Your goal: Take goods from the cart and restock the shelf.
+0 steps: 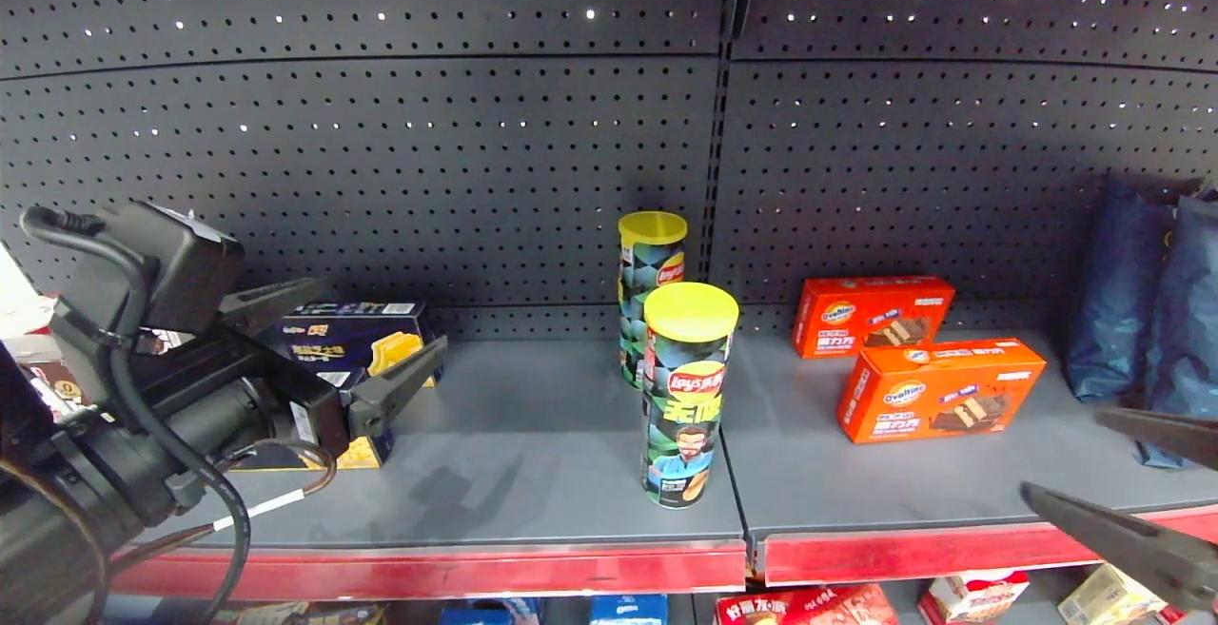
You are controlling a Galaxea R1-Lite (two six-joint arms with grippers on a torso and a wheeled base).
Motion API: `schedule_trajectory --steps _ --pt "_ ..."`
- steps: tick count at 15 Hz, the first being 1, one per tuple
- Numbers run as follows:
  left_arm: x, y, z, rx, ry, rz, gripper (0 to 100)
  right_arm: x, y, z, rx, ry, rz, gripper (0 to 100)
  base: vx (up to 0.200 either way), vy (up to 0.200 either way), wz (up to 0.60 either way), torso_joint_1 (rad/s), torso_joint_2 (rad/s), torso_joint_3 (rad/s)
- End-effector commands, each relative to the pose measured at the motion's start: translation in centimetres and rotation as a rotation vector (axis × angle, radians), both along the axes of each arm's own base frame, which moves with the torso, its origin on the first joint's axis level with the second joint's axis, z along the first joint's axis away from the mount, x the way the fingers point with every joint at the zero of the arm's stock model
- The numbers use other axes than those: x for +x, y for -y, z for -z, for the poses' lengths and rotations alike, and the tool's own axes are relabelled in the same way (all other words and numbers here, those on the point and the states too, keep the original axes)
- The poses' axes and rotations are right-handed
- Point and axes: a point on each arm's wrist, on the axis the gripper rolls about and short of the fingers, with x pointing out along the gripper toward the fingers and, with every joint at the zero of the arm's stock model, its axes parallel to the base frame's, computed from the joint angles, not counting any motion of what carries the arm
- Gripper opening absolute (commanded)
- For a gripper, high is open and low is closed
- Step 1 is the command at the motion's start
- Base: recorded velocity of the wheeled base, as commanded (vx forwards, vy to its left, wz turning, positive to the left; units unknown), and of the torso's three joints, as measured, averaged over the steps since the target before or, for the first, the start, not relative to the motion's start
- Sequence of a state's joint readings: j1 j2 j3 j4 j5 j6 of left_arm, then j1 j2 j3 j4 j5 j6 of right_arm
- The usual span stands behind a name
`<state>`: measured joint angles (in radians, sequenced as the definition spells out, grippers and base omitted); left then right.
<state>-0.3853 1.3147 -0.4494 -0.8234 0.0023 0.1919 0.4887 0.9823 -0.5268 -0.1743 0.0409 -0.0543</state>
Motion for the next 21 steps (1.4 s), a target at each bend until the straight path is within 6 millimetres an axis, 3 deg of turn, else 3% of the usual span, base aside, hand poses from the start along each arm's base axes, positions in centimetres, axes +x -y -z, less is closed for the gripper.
schedule_trajectory --steps 1,5,13,18,21 --pt "0.4 0.2 1.5 0.023 -0.058 0.004 100 8.2 -6.7 1.8 -0.099 -0.179 -0.084 100 0.0 0.0 0.0 0.0 0.0 0.0" --pt "1.2 0.4 2.6 0.042 -0.108 0.008 100 11.9 -9.9 3.8 -0.147 -0.248 -0.055 100 0.0 0.0 0.0 0.0 0.0 0.0" --pt "2.7 1.0 2.5 0.043 -0.11 0.008 100 14.0 -10.9 6.1 -0.185 -0.3 -0.04 100 0.0 0.0 0.0 0.0 0.0 0.0" --pt "2.7 1.0 2.5 0.043 -0.11 0.005 100 16.4 -12.1 6.3 -0.177 -0.283 -0.018 100 0.0 0.0 0.0 0.0 0.0 0.0" --pt "2.8 1.0 2.6 0.043 -0.111 0.005 100 16.6 -12.6 6.4 -0.174 -0.276 -0.026 100 0.0 0.0 0.0 0.0 0.0 0.0"
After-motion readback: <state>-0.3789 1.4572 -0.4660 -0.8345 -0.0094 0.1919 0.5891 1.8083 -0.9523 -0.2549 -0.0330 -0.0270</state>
